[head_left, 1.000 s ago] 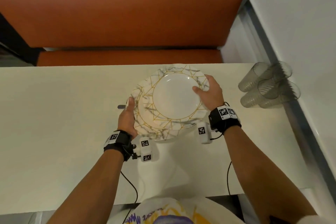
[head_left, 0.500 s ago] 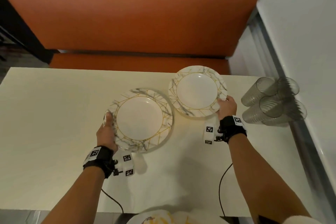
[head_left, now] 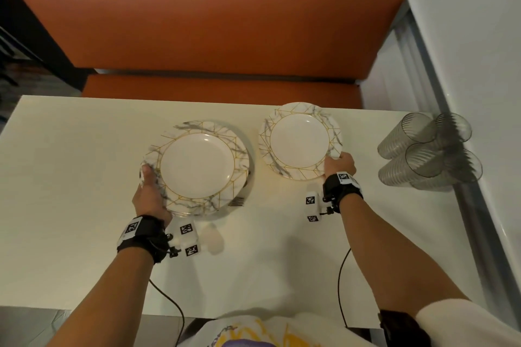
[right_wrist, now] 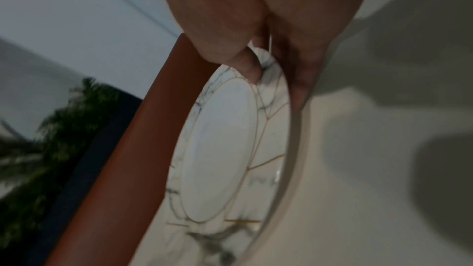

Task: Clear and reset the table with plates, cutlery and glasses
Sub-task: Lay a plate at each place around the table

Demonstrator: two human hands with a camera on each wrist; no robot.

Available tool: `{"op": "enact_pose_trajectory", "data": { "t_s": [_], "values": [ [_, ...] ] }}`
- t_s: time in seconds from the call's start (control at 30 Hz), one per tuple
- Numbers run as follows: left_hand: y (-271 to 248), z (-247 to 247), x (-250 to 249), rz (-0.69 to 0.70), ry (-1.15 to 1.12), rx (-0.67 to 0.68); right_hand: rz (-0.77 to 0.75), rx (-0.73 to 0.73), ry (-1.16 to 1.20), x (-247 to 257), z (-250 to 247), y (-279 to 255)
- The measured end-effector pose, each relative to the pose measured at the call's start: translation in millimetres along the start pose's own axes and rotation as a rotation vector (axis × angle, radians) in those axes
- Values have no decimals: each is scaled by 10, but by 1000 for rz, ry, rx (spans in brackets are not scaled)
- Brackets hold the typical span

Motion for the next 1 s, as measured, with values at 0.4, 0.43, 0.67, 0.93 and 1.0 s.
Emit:
{"op": "enact_pose_trajectory", "data": {
  "t_s": [0.4, 0.43, 0.67, 0.93, 1.0],
  "values": [
    [82, -202, -216, 31, 3, -44, -12, 46, -71, -14, 159, -2],
    [95, -223, -210, 26, -4, -43, -17, 50, -70, -15, 168, -1],
    [55, -207, -148, 5, -8, -19, -6, 41, -100, 12, 177, -23],
    [78, -216, -2, -18, 8, 133, -515, 149, -197, 337, 280, -861],
    [38, -184, 47, -44, 47, 186, -620, 370, -233, 405, 464, -1214]
  ]
}}
Point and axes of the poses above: each hand's wrist, its own y-axis towards the middle knuckle, its own z-axis out of the palm, x = y × z, the point moved 2 cm from there along y, towards the middle knuckle, and after that the axes turned 2 degrees about z, right-handed, at the moved point
